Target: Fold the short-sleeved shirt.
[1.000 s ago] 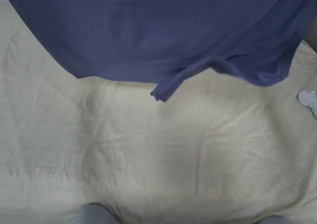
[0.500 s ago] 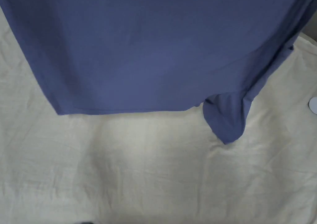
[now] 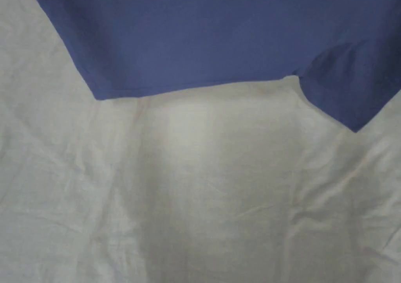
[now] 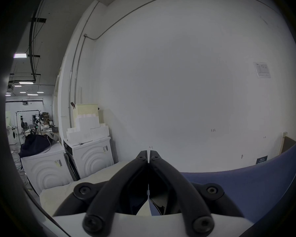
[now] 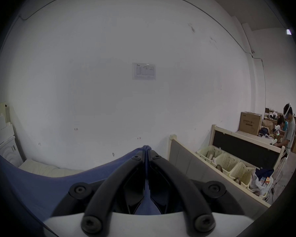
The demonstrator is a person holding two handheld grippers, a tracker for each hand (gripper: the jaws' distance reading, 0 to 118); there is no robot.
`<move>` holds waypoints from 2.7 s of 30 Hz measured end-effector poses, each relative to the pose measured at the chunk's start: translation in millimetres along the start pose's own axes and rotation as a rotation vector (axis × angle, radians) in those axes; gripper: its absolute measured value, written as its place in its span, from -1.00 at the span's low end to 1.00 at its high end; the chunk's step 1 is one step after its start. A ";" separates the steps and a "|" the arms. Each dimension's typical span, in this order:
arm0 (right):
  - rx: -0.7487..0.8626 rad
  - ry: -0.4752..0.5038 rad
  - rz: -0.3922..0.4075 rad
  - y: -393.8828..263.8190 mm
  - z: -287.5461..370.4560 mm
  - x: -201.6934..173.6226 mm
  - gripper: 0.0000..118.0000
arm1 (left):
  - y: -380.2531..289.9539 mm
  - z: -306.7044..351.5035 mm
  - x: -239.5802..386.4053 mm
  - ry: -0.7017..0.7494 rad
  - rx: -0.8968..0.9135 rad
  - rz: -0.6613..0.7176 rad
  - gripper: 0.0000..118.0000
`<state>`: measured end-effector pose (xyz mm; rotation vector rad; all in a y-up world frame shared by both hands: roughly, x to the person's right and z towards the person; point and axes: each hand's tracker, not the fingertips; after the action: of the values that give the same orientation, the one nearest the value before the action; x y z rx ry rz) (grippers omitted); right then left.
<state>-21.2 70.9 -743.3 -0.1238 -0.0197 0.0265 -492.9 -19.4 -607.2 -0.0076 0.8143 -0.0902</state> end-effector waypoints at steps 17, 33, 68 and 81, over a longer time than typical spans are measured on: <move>-0.372 0.015 0.061 -225.9 -58.6 17.0 -0.99 | -225.4 4.5 43.9 -0.107 -0.349 -0.122 -1.00; -0.853 0.028 -0.079 -508.4 60.0 106.6 -0.99 | -397.0 144.5 -35.3 -0.173 -0.713 -0.089 -1.00; -0.857 0.098 -0.014 -546.0 275.1 207.5 -0.93 | -440.8 399.2 -186.5 -0.219 -0.749 0.056 -0.89; -0.526 0.053 0.002 -455.6 318.0 219.5 0.64 | -352.7 381.5 -202.9 -0.145 -0.478 0.155 0.96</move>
<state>202.9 -335.9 -367.6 -0.6504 0.0272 0.0191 -381.6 -364.5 -183.4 -0.3975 0.6736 0.2506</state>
